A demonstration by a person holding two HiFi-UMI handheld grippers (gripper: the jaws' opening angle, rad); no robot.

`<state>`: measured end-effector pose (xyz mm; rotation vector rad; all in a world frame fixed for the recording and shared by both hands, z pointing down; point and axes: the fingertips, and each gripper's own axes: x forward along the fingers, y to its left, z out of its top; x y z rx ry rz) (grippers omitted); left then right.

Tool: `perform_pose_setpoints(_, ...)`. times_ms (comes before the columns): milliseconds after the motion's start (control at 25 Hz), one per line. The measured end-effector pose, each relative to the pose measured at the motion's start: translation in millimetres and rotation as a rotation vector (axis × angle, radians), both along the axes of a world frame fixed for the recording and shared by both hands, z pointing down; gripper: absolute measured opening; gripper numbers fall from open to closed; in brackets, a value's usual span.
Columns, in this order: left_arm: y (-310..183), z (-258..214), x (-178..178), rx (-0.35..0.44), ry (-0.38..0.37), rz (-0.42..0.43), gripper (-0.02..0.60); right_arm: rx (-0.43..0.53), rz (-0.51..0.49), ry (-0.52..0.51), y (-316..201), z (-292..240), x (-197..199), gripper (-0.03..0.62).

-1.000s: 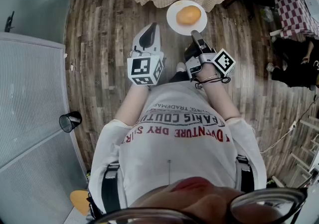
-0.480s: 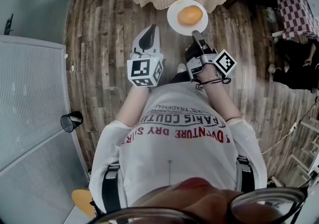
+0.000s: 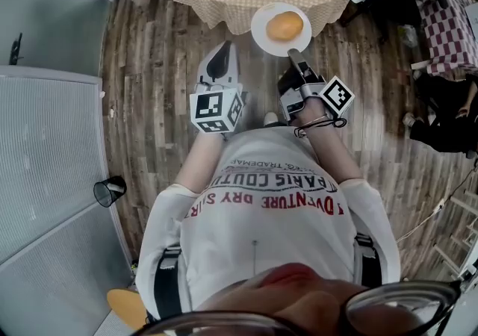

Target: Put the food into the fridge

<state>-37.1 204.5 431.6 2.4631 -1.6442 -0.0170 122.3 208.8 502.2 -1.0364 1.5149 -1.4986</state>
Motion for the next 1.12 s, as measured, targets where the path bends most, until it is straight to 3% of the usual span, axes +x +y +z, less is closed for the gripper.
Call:
perform_pose_setpoints(400,-78.3,-3.8,40.6,0.0,0.019,-0.034,0.028,0.021,-0.03,0.02,-80.4,-11.2,45.4,0.031)
perform_pose_setpoints(960,-194.2,2.3,32.9,0.004,0.027,0.009,0.028,0.006,0.015,-0.03,-184.8,0.4,30.0,0.031)
perform_pose_setpoints(1120,-257.1,-1.9,28.9,-0.001,0.032,0.046,0.028,-0.004,0.038,-0.026,-240.6,-3.3,21.6,0.031)
